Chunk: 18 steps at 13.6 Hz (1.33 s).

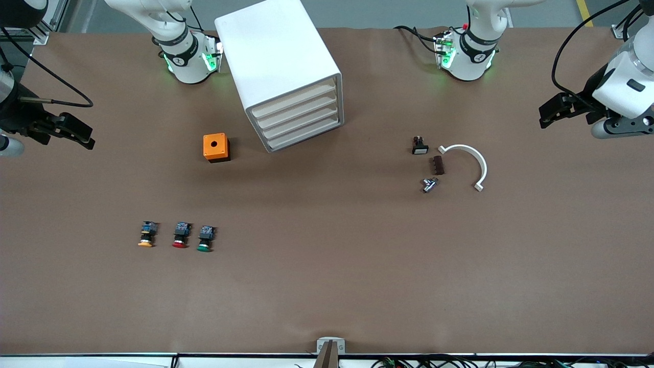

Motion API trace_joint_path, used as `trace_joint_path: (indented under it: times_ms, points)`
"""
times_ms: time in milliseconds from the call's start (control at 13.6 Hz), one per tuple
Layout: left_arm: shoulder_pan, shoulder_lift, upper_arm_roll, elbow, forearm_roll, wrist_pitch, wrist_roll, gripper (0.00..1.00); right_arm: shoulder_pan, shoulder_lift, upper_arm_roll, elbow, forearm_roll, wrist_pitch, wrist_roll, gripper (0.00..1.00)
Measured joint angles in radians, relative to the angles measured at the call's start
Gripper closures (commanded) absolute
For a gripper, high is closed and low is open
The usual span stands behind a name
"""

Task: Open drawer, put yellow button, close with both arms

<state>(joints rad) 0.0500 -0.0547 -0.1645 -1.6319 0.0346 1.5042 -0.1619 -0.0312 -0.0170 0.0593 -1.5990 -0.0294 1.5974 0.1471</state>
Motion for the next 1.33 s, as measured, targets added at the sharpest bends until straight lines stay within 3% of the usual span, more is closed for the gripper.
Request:
trace_joint_path:
  times_ms: [958, 1326]
  points:
    - [0.001, 0.007, 0.000, 0.012, 0.000, 0.000, 0.001, 0.00, 0.001, 0.000, 0.005, 0.000, 0.000, 0.006, -0.001, 0.00]
    - [-0.001, 0.077, 0.000, 0.048, 0.000, 0.000, 0.002, 0.00, 0.001, 0.000, 0.006, 0.000, 0.000, 0.008, -0.001, 0.00]
